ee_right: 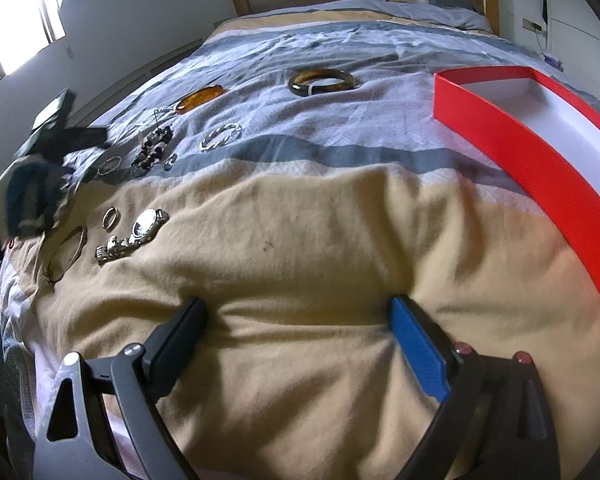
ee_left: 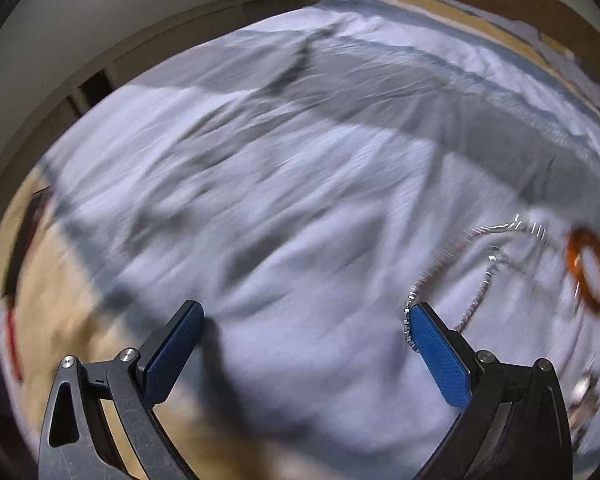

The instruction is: Organize jewelry

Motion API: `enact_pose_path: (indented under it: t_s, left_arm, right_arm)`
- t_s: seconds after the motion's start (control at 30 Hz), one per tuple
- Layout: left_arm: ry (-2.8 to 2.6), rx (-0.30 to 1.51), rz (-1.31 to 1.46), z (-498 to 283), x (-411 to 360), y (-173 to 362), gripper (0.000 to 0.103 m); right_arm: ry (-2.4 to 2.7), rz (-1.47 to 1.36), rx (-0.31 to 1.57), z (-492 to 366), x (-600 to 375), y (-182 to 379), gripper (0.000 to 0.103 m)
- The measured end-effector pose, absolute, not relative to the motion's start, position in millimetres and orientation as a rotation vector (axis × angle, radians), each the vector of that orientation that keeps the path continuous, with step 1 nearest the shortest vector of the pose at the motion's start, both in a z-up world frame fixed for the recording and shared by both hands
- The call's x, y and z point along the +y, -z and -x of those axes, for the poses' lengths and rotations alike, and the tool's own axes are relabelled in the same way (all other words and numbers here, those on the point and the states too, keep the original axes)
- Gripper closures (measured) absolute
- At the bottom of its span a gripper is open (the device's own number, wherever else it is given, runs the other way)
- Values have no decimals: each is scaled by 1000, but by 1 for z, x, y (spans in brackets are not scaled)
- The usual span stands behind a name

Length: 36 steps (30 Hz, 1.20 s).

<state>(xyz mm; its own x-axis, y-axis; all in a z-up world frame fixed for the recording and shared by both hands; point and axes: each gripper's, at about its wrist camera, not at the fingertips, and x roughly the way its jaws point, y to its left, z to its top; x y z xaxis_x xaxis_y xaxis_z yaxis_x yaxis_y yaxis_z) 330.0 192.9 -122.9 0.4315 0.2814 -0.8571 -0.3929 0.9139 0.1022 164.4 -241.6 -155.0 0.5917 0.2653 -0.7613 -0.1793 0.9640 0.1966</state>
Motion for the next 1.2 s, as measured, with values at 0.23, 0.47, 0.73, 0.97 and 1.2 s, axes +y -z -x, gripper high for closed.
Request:
enact_pose_path:
  t_s: [0.23, 0.47, 0.73, 0.97, 1.2]
  left_arm:
    - [-476, 1054, 160, -246, 231, 115, 2]
    - [-362, 1072, 211, -191, 213, 111, 2]
    - [-293, 1012, 266, -142, 187, 96, 2]
    - [-229, 888, 234, -89, 156, 51, 2]
    - [-185, 849, 153, -51, 119, 33, 1]
  right_arm:
    - [-238, -63, 913, -165, -236, 154, 9]
    - [-223, -37, 922, -165, -233, 155, 9]
    - [-226, -80, 976, -168, -237, 152, 9]
    - [-239, -148, 980, -141, -234, 128, 9]
    - [-209, -76, 865, -86, -206, 80, 9]
